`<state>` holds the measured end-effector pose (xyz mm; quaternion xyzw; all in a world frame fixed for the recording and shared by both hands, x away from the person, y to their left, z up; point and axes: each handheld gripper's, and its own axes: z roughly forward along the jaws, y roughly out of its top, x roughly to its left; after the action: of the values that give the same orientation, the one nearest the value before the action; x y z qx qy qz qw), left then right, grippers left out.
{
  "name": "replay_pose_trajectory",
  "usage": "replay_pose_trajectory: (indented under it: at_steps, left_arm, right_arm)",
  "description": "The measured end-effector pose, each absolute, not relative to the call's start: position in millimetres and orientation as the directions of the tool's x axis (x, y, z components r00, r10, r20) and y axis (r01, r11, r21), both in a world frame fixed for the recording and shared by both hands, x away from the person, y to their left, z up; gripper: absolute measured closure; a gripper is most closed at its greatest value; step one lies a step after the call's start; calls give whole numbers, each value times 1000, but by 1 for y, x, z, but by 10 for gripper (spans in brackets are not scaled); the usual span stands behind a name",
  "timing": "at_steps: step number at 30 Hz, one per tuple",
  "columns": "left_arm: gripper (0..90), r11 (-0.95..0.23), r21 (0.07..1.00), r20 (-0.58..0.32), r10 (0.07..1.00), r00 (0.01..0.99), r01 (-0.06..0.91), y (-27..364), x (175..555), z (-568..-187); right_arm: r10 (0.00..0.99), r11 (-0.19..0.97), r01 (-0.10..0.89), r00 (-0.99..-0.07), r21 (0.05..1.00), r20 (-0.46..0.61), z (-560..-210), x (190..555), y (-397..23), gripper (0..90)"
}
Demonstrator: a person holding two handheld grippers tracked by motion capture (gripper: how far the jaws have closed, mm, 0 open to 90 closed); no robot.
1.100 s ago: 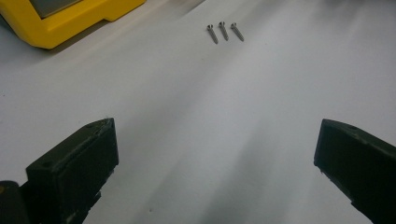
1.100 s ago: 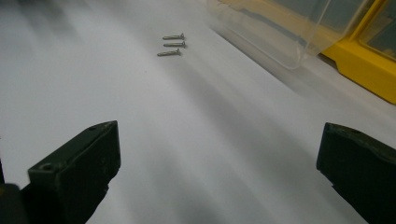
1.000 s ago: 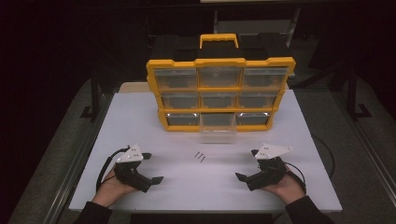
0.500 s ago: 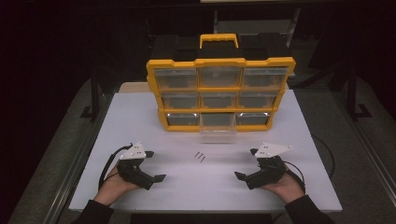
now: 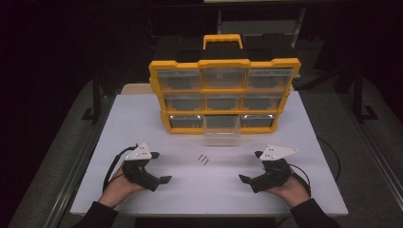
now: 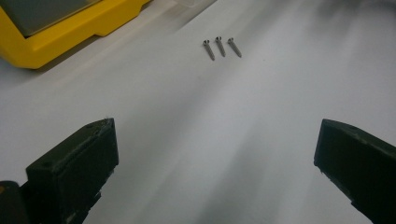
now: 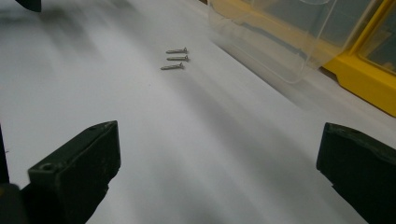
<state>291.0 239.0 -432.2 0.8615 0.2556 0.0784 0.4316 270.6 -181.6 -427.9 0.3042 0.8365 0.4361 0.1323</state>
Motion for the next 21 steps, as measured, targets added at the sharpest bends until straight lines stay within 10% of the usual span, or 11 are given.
replay_pose_trajectory:
  at_steps: [21]
  left_arm:
    - [0,-510,779,-91,483,871,365,221,303,-428]
  right_arm:
    - [627,433,397,-778,809,46,-428,271,-182,0]
